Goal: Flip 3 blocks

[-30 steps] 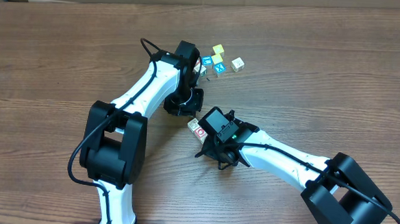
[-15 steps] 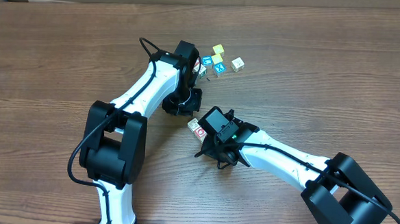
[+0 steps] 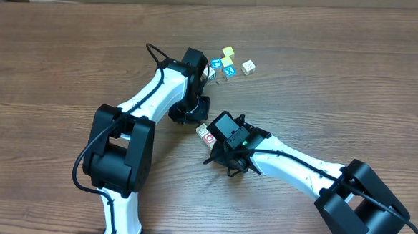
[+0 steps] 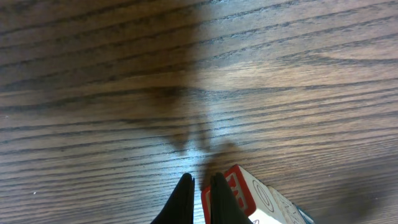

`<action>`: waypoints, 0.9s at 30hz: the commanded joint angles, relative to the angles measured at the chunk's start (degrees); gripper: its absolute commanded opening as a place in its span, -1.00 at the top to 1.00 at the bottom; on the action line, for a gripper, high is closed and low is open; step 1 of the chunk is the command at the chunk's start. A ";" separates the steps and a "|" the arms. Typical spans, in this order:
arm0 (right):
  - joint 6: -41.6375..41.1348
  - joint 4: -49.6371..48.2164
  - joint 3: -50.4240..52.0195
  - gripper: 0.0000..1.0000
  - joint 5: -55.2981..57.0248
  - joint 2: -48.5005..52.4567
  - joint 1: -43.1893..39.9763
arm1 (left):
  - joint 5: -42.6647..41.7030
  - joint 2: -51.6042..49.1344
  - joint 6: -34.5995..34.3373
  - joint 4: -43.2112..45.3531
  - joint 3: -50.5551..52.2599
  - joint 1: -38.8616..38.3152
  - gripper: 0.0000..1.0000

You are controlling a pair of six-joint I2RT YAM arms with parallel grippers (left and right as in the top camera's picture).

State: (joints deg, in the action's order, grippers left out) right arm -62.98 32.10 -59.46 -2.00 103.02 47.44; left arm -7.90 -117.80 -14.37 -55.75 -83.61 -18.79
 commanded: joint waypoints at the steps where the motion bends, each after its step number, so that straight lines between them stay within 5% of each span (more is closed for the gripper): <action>1: -0.33 -0.39 0.26 0.92 1.97 -0.79 0.13 | -0.20 -0.07 0.46 0.11 0.48 -0.44 0.92; 19: -4.22 -2.73 0.26 0.92 2.91 -0.79 0.13 | -2.49 -0.07 0.92 0.26 0.48 -0.42 0.92; 27: -12.48 -2.45 0.26 0.92 2.78 -0.79 0.13 | -2.49 -0.07 1.14 0.33 0.48 -0.42 0.92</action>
State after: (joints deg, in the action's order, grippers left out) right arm -70.70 29.85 -59.46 0.01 103.02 47.44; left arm -9.43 -117.80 -14.37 -55.61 -83.61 -18.79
